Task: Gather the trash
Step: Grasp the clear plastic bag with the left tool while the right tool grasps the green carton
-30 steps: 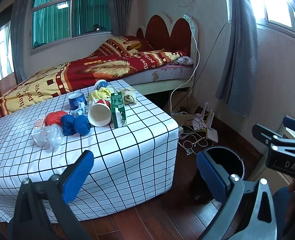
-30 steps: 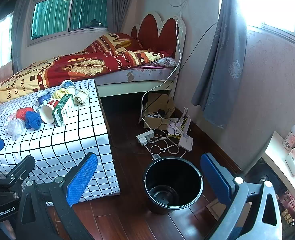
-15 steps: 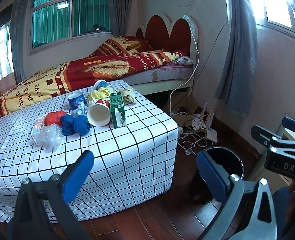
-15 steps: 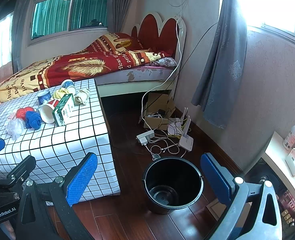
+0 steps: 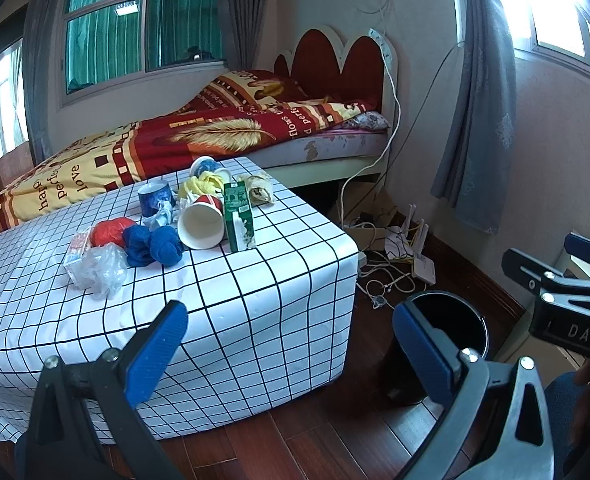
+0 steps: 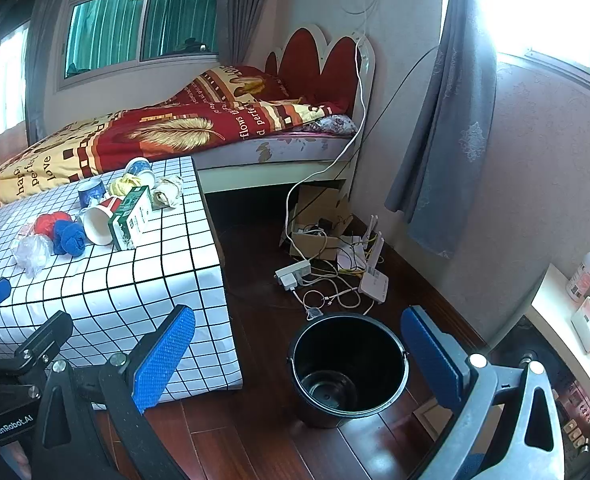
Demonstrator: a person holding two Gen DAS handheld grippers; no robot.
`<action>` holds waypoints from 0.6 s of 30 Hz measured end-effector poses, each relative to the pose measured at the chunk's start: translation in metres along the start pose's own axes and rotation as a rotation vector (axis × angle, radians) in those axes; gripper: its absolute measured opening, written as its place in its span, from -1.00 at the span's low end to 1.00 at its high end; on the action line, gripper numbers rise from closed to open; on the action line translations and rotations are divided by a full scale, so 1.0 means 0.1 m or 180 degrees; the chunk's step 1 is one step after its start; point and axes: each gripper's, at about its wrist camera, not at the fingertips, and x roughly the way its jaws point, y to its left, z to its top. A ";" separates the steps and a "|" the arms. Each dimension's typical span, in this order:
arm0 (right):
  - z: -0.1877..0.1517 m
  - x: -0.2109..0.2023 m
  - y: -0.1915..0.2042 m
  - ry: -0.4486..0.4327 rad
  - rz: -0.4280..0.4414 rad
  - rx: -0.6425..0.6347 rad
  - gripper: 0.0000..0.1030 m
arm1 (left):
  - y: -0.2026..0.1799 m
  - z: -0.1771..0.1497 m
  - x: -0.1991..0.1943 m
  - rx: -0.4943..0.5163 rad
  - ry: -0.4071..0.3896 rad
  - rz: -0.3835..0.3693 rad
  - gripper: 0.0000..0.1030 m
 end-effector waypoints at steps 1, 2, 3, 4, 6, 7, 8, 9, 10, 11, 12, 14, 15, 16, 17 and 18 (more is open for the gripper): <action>0.00 0.00 0.01 0.0000 0.0002 0.0000 1.00 | 0.00 0.00 0.00 -0.0004 -0.0004 0.0001 1.00; -0.01 -0.01 0.01 -0.0002 0.0001 0.0002 1.00 | 0.00 0.00 0.00 -0.0001 -0.0002 0.0000 1.00; -0.01 -0.01 0.02 -0.0001 -0.0003 0.0000 1.00 | 0.00 0.00 0.00 0.0003 -0.0001 0.0006 1.00; 0.00 -0.01 0.02 0.0000 0.0000 -0.0001 1.00 | 0.00 0.00 0.00 -0.0001 -0.0008 0.0016 1.00; -0.04 -0.01 0.04 -0.0005 0.0012 -0.0002 1.00 | 0.02 -0.01 0.00 -0.0019 -0.0014 0.0027 1.00; -0.04 0.00 0.05 0.0007 0.0032 0.0000 1.00 | 0.03 -0.02 0.01 -0.0027 -0.0010 0.0037 1.00; -0.06 0.00 0.05 0.0011 0.0044 0.0010 1.00 | 0.04 -0.02 0.01 -0.0030 -0.0001 0.0052 1.00; -0.07 0.01 0.05 0.0022 0.0075 0.0036 1.00 | 0.05 -0.03 0.02 -0.0039 0.0015 0.0064 1.00; -0.08 0.02 0.05 0.0036 0.0125 0.0071 1.00 | 0.07 -0.04 0.03 -0.0056 0.0035 0.0057 1.00; -0.08 0.03 0.05 0.0034 0.0162 0.0099 1.00 | 0.09 -0.05 0.04 -0.0070 0.0056 0.0047 1.00; -0.09 0.04 0.06 0.0030 0.0173 0.0110 1.00 | 0.10 -0.05 0.05 -0.0078 0.0071 0.0047 1.00; -0.10 0.07 0.08 0.0025 0.0195 0.0108 1.00 | 0.12 -0.06 0.07 -0.0080 0.0081 0.0060 1.00; -0.10 0.09 0.10 0.0029 0.0201 0.0094 1.00 | 0.13 -0.06 0.08 -0.0074 0.0090 0.0068 1.00; -0.10 0.11 0.12 0.0033 0.0203 0.0071 1.00 | 0.16 -0.07 0.09 -0.0076 0.0088 0.0089 1.00; -0.10 0.14 0.15 0.0032 0.0206 0.0044 1.00 | 0.20 -0.07 0.10 -0.0091 0.0084 0.0119 1.00; -0.09 0.17 0.15 0.0036 0.0218 0.0019 1.00 | 0.23 -0.07 0.11 -0.0109 0.0089 0.0132 1.00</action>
